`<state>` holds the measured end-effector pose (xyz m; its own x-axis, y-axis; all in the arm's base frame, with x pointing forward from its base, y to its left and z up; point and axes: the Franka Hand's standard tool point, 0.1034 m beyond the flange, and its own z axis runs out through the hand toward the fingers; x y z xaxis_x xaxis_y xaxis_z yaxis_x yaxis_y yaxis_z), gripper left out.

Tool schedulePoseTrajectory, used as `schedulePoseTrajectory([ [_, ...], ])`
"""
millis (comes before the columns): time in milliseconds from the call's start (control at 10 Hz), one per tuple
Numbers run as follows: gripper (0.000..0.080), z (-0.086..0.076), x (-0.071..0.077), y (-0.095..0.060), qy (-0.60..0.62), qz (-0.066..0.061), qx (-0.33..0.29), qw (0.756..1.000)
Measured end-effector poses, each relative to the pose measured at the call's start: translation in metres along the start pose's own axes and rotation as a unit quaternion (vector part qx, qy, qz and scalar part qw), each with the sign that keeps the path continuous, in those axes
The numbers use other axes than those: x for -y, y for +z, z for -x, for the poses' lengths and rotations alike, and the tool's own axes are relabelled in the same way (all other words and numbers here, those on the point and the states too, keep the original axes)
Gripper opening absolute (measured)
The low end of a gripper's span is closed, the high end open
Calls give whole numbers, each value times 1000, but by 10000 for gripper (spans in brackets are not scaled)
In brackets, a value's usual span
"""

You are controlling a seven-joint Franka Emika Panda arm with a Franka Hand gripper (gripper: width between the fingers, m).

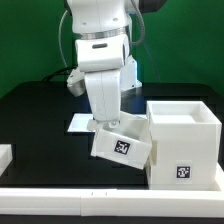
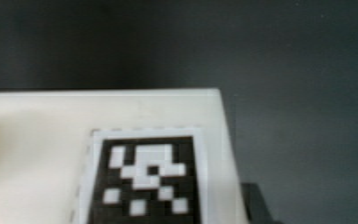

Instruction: Assemble drawer

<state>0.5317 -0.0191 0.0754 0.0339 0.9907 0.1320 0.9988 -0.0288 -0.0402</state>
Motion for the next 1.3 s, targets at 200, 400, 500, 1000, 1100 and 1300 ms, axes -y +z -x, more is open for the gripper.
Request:
schedulePoseTrajectory([
  [200,38,22,1,18,2,40,-9,999],
  [400,38,42,-1,34,20,45,-16,999],
  [500,38,50,-1,41,27,42,-18,999],
  [1000,38,51,-3,58,53,67,-25,996],
  [1100,38,53,-3,58,50,74,-26,996],
  [1300,38,55,-4,57,47,78,-25,996],
])
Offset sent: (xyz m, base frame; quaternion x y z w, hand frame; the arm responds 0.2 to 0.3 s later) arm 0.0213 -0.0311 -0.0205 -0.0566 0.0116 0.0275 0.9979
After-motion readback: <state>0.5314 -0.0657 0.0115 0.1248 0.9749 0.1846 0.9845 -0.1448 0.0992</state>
